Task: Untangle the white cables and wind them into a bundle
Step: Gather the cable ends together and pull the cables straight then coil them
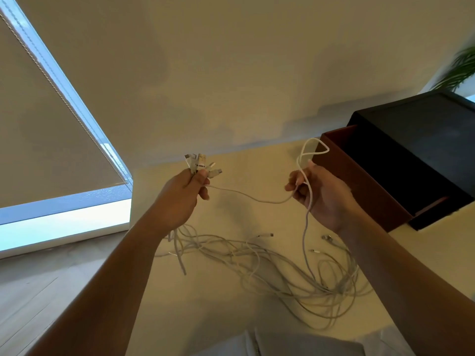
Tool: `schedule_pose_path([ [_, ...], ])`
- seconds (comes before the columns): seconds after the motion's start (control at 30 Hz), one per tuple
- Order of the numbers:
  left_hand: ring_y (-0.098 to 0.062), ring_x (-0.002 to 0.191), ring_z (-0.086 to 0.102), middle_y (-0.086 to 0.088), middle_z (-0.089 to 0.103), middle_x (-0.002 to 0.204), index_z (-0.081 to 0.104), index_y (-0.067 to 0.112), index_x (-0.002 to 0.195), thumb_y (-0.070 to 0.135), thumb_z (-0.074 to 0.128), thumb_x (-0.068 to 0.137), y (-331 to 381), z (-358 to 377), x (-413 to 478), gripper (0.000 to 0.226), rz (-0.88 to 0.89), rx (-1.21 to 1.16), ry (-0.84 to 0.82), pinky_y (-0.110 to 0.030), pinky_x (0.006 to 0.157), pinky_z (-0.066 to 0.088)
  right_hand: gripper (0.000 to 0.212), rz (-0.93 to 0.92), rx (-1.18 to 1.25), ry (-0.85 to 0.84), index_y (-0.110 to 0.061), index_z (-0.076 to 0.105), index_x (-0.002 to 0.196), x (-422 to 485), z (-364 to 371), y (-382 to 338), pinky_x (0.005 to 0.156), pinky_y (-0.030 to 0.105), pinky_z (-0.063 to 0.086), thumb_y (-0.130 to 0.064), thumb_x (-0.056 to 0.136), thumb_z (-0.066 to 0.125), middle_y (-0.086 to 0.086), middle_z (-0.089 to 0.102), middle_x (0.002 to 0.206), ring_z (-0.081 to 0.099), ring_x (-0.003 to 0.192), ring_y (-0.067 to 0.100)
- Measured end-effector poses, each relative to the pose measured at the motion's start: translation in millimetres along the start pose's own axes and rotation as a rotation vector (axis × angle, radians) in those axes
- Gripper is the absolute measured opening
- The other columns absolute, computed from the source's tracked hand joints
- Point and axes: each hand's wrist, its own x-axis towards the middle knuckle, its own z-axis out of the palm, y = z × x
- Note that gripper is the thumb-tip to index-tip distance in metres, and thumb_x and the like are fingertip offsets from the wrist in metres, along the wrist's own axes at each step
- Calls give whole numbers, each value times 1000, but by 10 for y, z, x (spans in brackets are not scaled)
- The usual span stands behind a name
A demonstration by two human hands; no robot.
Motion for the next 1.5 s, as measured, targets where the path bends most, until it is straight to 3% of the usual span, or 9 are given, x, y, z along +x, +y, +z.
schedule_pose_path([
  [0.27,-12,44,26,6,74,101,63,16,110,34,40,103,87,83,-53,31,1,-117,-24,-17,37,25,40,-207,-480,-132,-8,46,52,-84,105,100,60,29,39,-3,89,62,5,46,48,39,47,14],
  [0.43,-9,42,23,3,75,99,51,13,86,35,35,104,255,202,-158,33,-55,-255,-224,-17,40,24,40,-163,-581,-421,-16,40,53,-184,345,162,61,32,30,-11,86,63,4,31,53,25,50,15],
  [0.53,-7,39,25,-4,75,100,52,11,86,34,35,103,293,219,-189,34,-83,-403,-274,-17,40,24,44,-94,-590,-474,-14,35,54,-209,443,201,55,20,28,-1,89,57,0,27,53,22,50,10],
  [0.7,-5,39,29,-1,73,87,55,12,88,34,35,104,259,196,-185,33,-80,-458,-229,-17,41,26,42,-88,-620,-371,-4,38,59,-188,459,258,68,38,32,-24,87,62,19,28,59,22,54,31],
  [0.83,-6,41,28,-1,75,89,58,13,89,35,37,103,233,191,-183,33,-73,-408,-195,-17,42,28,28,-184,-808,-142,-13,61,74,-209,526,227,73,32,40,-36,89,63,7,58,86,52,75,23],
  [0.93,-6,43,30,1,75,89,59,12,92,35,37,103,232,218,-218,34,-70,-347,-211,-18,46,29,33,-135,-703,-80,-15,71,81,-212,589,116,69,23,39,-38,96,50,-3,61,85,53,71,4],
  [1.13,-8,46,30,0,75,87,59,13,90,35,37,103,227,303,-271,34,-49,-250,-291,-19,46,27,54,65,-423,-48,-13,71,86,-148,634,-10,62,28,40,-54,97,36,1,60,70,51,63,14],
  [1.37,-10,49,29,-3,73,86,62,9,99,31,37,103,214,358,-316,33,-17,-228,-393,-20,47,24,34,258,-276,-30,-7,64,90,-19,693,-77,61,28,50,-41,88,62,9,63,78,60,62,17],
  [1.5,-10,48,30,-1,73,88,61,8,106,29,37,103,189,365,-315,33,-16,-208,-398,-23,49,25,22,323,-177,-125,-7,63,80,-20,700,-70,49,27,45,-25,90,57,9,59,67,51,55,22],
])
